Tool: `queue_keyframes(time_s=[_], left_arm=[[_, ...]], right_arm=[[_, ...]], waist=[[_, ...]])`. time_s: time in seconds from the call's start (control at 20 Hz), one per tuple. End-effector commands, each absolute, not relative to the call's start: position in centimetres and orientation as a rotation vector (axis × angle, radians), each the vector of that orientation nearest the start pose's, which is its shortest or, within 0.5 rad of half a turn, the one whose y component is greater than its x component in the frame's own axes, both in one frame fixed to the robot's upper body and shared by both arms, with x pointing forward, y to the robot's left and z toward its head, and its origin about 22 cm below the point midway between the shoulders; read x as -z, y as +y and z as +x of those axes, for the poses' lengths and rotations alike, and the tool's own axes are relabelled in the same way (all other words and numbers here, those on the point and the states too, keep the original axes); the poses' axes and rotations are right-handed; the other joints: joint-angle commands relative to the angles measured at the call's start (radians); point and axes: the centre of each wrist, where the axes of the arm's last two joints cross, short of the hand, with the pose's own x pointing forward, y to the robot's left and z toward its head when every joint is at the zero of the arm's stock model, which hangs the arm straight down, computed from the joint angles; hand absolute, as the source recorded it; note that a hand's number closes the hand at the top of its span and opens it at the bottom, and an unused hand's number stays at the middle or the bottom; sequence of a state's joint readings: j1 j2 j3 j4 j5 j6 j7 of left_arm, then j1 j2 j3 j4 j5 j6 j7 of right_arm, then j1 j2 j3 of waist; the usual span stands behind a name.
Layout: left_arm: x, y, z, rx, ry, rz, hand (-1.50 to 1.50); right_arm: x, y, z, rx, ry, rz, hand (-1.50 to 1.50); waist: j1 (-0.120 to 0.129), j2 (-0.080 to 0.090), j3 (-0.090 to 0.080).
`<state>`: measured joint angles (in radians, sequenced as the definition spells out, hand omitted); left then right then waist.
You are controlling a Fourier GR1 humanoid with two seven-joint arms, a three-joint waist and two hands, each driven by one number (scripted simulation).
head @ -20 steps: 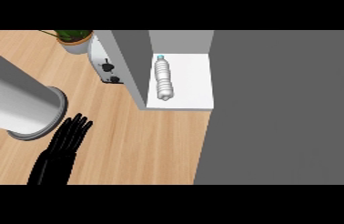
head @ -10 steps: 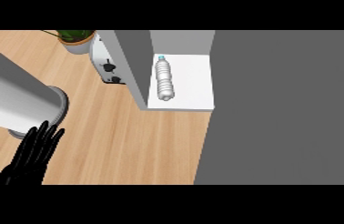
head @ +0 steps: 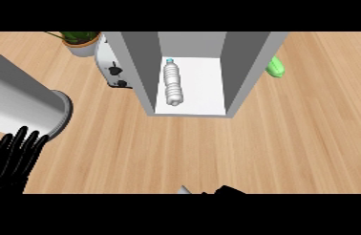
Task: Pick up the bottled water, place it into the cabinet and close the cabinet
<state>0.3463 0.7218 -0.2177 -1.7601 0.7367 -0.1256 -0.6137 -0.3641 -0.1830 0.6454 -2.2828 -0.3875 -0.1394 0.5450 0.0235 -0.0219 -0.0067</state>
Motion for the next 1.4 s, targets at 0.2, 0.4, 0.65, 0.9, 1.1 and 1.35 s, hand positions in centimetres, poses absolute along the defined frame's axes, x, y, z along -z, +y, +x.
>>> queue_keyframes(time_s=[0.2,0.4,0.65,0.9,1.1,1.35], left_arm=[[-5.7,35.0,14.0,0.072,-1.867,-0.376,-1.50],[-6.0,35.2,15.3,0.038,-1.869,-0.356,-1.50],[-7.1,35.1,14.6,0.035,-1.874,-0.348,-1.50],[-7.3,34.9,13.5,0.054,-1.877,-0.365,-1.50],[-7.0,35.9,12.4,0.042,-1.895,-0.329,-1.50],[-7.9,36.9,12.5,0.035,-1.870,-0.296,-1.50]], right_arm=[[-20.3,-1.6,16.9,-0.588,-1.719,0.746,1.50],[-21.0,0.6,18.4,-0.476,-1.663,0.754,1.50],[-22.9,2.0,22.0,-0.432,-1.632,0.801,1.50],[-21.8,2.2,23.4,-0.749,-1.443,0.944,1.50],[-20.4,1.9,27.0,-0.736,-1.361,0.996,1.50],[-18.3,-1.9,30.3,-0.665,-1.430,0.927,1.50]], waist=[[0.039,0.013,0.004],[0.025,0.023,0.004],[0.023,0.025,0.006],[0.032,0.027,0.007],[0.022,0.026,0.006],[-0.003,0.022,0.007]])
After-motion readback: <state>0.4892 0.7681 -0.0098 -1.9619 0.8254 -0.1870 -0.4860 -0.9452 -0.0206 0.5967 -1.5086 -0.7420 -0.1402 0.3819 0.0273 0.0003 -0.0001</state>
